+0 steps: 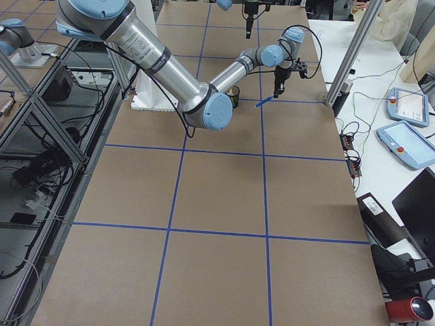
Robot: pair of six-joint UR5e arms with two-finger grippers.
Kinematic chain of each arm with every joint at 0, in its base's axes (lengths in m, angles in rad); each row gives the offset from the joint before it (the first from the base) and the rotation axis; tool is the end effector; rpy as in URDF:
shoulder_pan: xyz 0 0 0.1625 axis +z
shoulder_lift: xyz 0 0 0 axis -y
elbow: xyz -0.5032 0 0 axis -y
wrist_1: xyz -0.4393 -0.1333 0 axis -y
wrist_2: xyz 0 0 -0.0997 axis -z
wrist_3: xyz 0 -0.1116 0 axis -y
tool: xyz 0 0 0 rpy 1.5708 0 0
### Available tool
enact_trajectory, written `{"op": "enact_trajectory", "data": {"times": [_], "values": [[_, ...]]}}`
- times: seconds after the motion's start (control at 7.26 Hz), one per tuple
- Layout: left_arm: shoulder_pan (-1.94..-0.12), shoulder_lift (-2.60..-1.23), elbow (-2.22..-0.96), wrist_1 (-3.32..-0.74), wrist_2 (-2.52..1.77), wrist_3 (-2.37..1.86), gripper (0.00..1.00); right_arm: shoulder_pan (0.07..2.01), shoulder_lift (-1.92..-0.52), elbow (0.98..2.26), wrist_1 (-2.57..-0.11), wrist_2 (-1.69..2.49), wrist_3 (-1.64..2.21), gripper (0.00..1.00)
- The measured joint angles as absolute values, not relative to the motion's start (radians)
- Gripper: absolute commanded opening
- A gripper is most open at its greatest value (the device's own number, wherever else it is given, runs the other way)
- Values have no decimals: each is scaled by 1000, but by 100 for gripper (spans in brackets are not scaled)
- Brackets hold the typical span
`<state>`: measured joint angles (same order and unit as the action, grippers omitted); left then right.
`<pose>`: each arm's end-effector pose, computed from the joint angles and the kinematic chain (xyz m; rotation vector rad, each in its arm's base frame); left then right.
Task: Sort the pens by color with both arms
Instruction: 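Stand the blue marker on the table beyond the cup while the left arm approaches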
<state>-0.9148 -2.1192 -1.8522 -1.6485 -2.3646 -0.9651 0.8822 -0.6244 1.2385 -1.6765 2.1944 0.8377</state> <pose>0.3734 -0.5731 0.2374 0.0566 1.1234 0.0840 -0.5183 -0.7370 0.2341 -0.0662 -0.7798 -0.0171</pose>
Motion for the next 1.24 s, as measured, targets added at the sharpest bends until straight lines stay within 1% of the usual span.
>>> {"op": "enact_trajectory", "data": {"times": [0.14,0.41,0.55,0.69,0.83,0.96,1.24], "values": [[-894,-2156,-1830,-1649,-2347,-997,100,861,-618,1213,-1675,2204,879,18],[-878,-2184,-1811,-1650,-2335,-1018,100,817,-616,1187,-1652,2204,935,19],[-876,-2189,-1806,-1650,-2334,-1020,100,801,-618,1171,-1622,2200,953,23],[-875,-2191,-1804,-1651,-2333,-1021,100,794,-621,1162,-1595,2197,971,45],[-874,-2194,-1803,-1651,-2333,-1021,100,791,-622,1160,-1581,2192,980,83],[-872,-2194,-1801,-1651,-2333,-1020,100,791,-622,1162,-1563,2179,983,98],[-855,-2198,-1798,-1657,-2332,-1016,100,799,-622,1184,-1535,2150,970,99]]}}
